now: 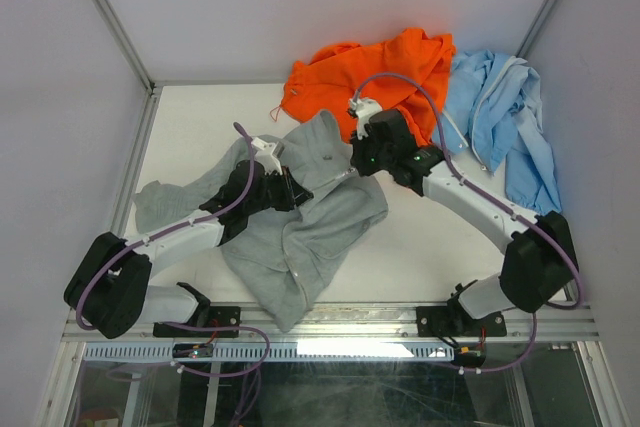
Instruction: Zip up the jacket
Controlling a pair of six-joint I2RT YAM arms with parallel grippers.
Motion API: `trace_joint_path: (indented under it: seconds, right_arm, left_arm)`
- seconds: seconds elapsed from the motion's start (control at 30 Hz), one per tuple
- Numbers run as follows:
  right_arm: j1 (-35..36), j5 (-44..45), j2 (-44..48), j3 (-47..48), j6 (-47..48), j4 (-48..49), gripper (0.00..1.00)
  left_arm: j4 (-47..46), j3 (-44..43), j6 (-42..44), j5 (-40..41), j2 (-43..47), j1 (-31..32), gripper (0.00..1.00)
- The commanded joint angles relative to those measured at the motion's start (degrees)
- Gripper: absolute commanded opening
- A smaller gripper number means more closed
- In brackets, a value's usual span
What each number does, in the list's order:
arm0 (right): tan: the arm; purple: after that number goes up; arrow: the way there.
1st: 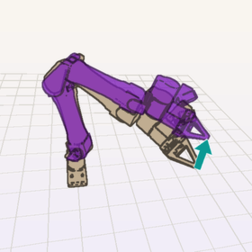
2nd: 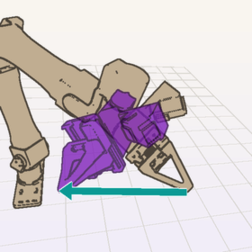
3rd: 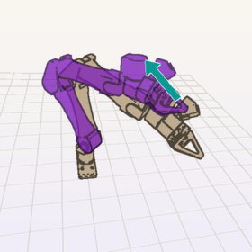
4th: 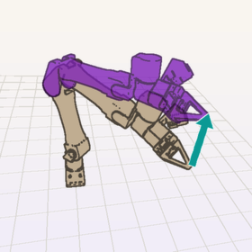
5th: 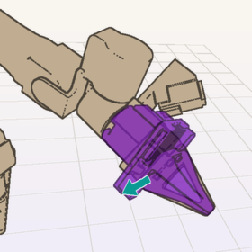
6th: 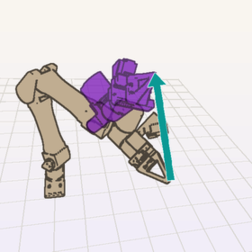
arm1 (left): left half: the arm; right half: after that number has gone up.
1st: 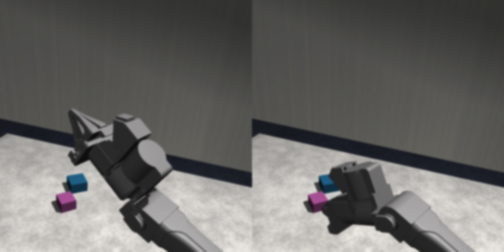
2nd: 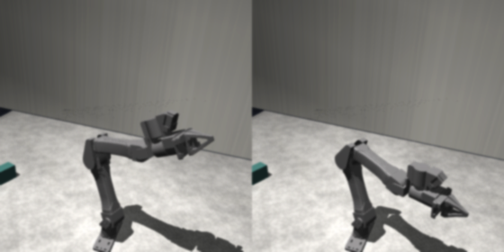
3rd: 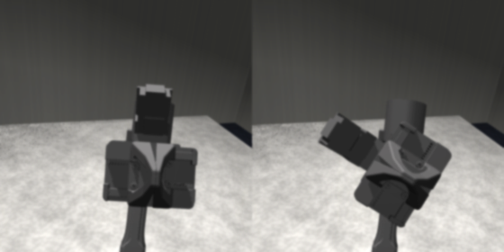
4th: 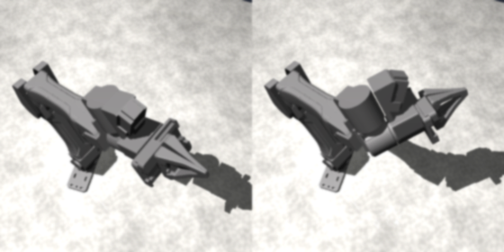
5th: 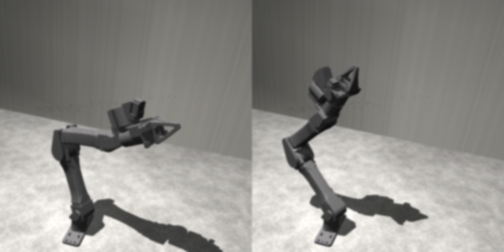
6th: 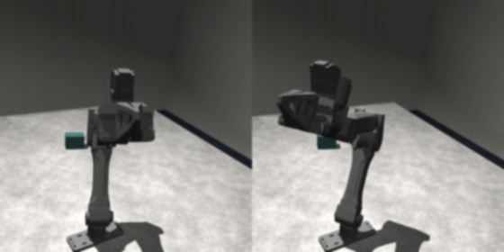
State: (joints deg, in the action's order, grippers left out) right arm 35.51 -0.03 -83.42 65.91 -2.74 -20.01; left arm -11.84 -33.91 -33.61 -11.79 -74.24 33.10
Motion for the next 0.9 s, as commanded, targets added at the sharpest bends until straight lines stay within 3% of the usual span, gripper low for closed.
trace_joint_path:
  seconds: [0.0, 0.23, 0.47, 0.6, 0.8, 0.87]
  right_arm:
    - [-5.9, 5.7, 5.7, -5.4, -1.5, 8.2, 0.0]
    - [-12.0, 3.2, 9.2, -12.8, -5.0, 19.1, 0.0]
    - [-13.1, -8.7, 9.9, -14.2, -5.8, 27.0, 0.0]
    - [-14.1, -7.7, 10.5, -14.7, -6.7, 28.7, 0.0]
    - [-16.3, -9.9, 9.4, -8.4, -6.1, 28.6, 0.0]
    - [-16.5, -9.9, 9.8, -7.0, -6.4, 28.3, 0.03]
  left_arm:
    - [4.9, 0.0, 0.9, 4.7, 1.9, -0.8, 0.0]
    - [5.0, 0.2, 0.0, 3.3, 1.7, -0.8, 0.0]
    - [5.1, -1.1, 0.3, 3.0, 1.1, -0.8, 0.0]
    - [5.5, -3.3, 0.9, 4.5, -0.8, -1.0, 0.0]
    - [8.3, -18.3, 2.4, 4.8, -7.1, -3.6, 0.0]
    - [9.0, -23.7, 2.6, 4.7, -9.6, -3.8, 0.05]
